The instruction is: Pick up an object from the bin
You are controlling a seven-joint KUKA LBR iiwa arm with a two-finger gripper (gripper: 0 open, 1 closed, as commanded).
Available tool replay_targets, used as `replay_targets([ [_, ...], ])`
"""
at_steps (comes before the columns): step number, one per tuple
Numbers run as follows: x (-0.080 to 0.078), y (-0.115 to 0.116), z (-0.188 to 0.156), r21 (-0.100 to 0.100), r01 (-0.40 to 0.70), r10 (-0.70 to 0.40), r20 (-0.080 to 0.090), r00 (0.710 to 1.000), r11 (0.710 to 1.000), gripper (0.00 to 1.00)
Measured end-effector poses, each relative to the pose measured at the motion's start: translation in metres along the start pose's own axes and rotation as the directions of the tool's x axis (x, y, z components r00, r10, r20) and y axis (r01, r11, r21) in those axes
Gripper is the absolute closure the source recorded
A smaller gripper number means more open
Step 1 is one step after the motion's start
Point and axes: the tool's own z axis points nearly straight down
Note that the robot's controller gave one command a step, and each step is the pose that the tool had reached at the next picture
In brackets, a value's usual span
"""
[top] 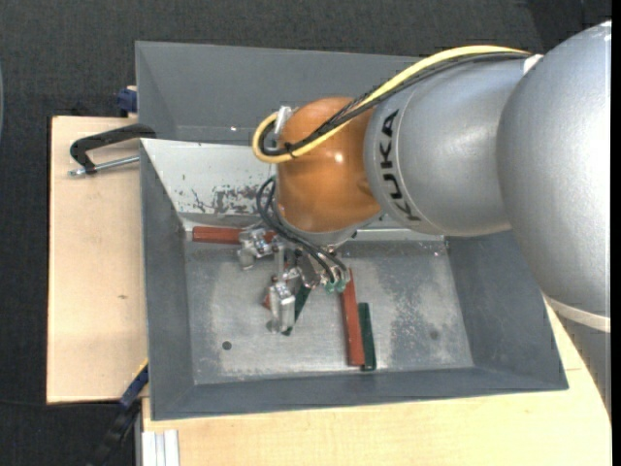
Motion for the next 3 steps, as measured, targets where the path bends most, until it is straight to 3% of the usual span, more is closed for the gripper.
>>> replay_targets([
  [1,-0.006,-0.018,-0.005,0.002,0.019,-0.019,0.006,1.000,1.000,0.00],
  [2,-0.006,-0.036,-0.021,0.005,0.110,-0.110,0.003,0.994,0.994,0.00],
  [3,-0.022,-0.052,0.014,0.009,0.449,-0.449,0.006,0.893,0.893,0.00],
])
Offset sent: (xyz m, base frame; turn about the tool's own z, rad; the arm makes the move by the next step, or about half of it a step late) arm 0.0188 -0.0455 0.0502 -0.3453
